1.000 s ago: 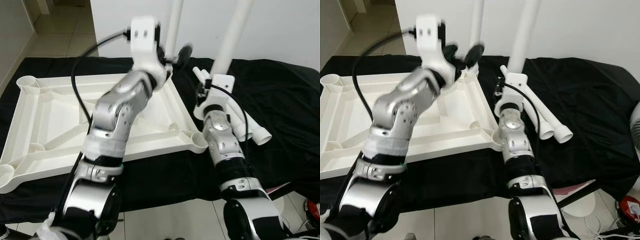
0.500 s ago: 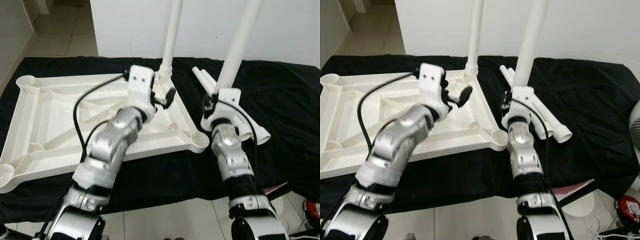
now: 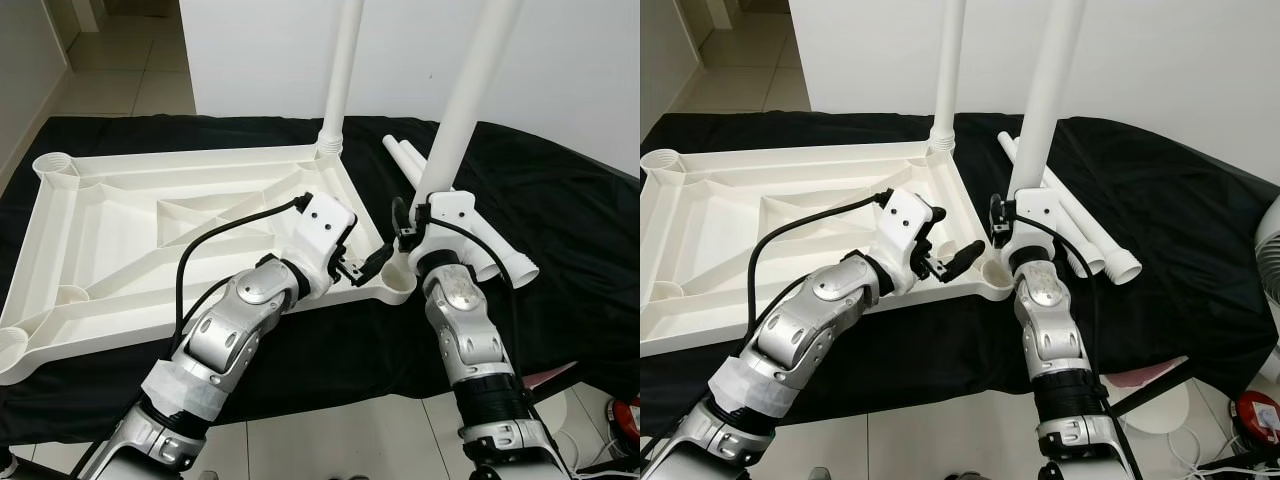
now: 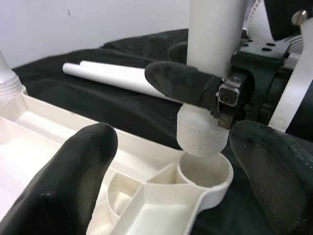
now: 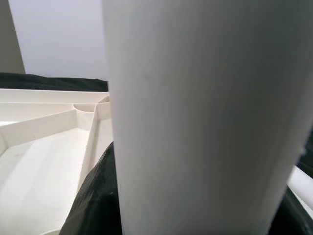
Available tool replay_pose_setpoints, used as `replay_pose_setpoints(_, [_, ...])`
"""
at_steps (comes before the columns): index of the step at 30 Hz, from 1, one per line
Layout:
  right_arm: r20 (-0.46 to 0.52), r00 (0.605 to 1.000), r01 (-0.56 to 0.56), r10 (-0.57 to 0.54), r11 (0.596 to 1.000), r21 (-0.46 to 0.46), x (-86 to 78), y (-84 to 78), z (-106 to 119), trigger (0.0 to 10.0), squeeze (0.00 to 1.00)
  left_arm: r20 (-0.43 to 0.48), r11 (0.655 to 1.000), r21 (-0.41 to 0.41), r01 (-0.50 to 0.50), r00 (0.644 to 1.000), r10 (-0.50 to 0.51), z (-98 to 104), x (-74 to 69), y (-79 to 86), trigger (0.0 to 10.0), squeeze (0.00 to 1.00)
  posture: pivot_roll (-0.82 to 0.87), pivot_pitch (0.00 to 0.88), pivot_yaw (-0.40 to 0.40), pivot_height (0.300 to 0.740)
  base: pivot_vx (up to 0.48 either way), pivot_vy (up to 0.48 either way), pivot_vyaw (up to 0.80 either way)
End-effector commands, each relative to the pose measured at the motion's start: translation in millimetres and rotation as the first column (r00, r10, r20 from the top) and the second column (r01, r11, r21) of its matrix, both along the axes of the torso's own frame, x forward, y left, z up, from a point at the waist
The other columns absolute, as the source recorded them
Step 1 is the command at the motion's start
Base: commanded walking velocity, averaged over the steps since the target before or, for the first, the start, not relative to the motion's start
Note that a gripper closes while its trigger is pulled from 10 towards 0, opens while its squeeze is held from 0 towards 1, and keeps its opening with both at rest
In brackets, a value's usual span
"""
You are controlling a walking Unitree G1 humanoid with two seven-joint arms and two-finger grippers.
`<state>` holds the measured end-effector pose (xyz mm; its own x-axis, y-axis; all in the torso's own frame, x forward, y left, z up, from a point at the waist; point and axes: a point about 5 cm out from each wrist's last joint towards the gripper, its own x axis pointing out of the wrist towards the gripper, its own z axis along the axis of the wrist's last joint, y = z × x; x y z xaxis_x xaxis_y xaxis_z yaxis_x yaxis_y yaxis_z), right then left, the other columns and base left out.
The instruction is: Building children table
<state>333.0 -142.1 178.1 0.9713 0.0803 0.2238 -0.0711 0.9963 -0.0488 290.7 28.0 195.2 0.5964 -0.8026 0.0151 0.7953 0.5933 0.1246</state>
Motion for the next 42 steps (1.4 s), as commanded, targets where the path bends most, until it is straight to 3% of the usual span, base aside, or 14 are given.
replay_pose_setpoints(1, [-0.002, 1.0, -0.02, 0.02, 1.0, -0.015, -4.6, -2.9, -1, 10.0, 0.0, -0.038, 0.997, 0.022, 0.075, 0.997, -0.074, -7, -7.4, -3.1, 10.0, 0.0, 0.06, 0.03, -0.079, 0.74, 0.0, 0.0, 0.0])
replay_pose_setpoints(15, [-0.036, 0.995, -0.095, 0.094, 0.995, -0.022, -12.1, -1.0, -11, 10.0, 0.0, -0.067, 0.995, 0.066, 0.076, 0.995, -0.072, -18, -9.9, 4.4, 10.0, 0.0, 0.06, 0.035, -0.072, 0.74, 0.0, 0.0, 0.0])
replay_pose_setpoints(30, [-0.114, 0.962, -0.265, 0.25, 0.952, -0.151, -18.8, 2.6, -42, 10.0, 0.0, -0.121, 0.988, 0.102, 0.116, 0.987, -0.104, -24, -20.0, 12.7, 10.0, 0.0, 0.06, 0.065, -0.062, 0.74, 0.0, 0.0, 0.0])
replay_pose_setpoints(38, [-0.108, 0.956, -0.284, 0.272, 0.952, -0.113, -21.3, -6.3, -55, 10.0, 0.0, -0.118, 0.989, 0.104, 0.107, 0.989, -0.094, -23, -20.2, 15.3, 10.0, 0.0, 0.06, 0.078, -0.058, 0.74, 0.0, 0.0, 0.0])
replay_pose_setpoints(42, [-0.091, 0.953, -0.294, 0.289, 0.955, -0.045, -24.9, -10.0, -62, 10.0, 0.0, -0.117, 0.99, 0.101, 0.103, 0.989, -0.091, -20, -20.7, 16.3, 10.0, 0.0, 0.07, 0.086, -0.053, 0.74, 0.0, 0.0, 0.0])
